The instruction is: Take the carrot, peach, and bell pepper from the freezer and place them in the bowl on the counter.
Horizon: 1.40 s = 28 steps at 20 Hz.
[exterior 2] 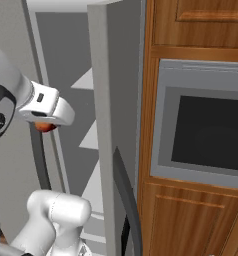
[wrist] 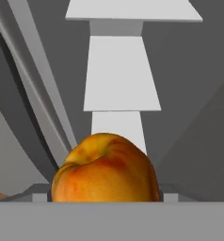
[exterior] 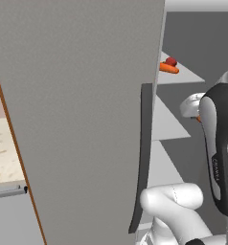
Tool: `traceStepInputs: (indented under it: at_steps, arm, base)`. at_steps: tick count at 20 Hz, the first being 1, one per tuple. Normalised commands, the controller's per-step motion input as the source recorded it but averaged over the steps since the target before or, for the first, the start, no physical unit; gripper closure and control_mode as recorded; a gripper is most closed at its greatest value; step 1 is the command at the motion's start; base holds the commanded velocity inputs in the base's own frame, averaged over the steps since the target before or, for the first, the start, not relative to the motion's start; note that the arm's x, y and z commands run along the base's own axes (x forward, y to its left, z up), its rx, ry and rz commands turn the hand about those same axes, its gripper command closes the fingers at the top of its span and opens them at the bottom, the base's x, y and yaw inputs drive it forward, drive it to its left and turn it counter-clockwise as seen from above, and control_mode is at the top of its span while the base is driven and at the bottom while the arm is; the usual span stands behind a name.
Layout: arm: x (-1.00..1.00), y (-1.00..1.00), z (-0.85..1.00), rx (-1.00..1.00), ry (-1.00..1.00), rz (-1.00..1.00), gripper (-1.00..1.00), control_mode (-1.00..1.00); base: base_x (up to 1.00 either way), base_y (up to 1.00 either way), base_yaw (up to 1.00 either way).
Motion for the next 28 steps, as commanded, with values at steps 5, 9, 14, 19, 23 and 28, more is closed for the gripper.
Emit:
traceStepInputs:
  at_steps: [5,9,14,19,23,28]
  arm:
    - [-0.06,0.02,-0.01,0.00,0.00,0.00,1.00,-1.00]
    - [0.00,0.00,0.00,0.00,0.00,0.00,1.00,1.00]
    - [0.00,0.00,0.00,0.00,0.00,0.00,1.00,1.00]
    - [0.00,0.00,0.00,0.00,0.00,0.00,1.00,1.00]
    - [0.00,0.00,0.00,0.00,0.00,0.00,1.00,1.00]
    - [0.00,0.00,0.00,0.00,0.00,0.00,1.00,1.00]
  base:
    - [0.00,0.00,0.00]
    - [-0.29,0.03,0.00]
    - [-0.63,0.17,0.00]
    - [-0.77,0.28,0.00]
    - [-0.71,0.49,0.00]
    - [-0.39,0.68,0.00]
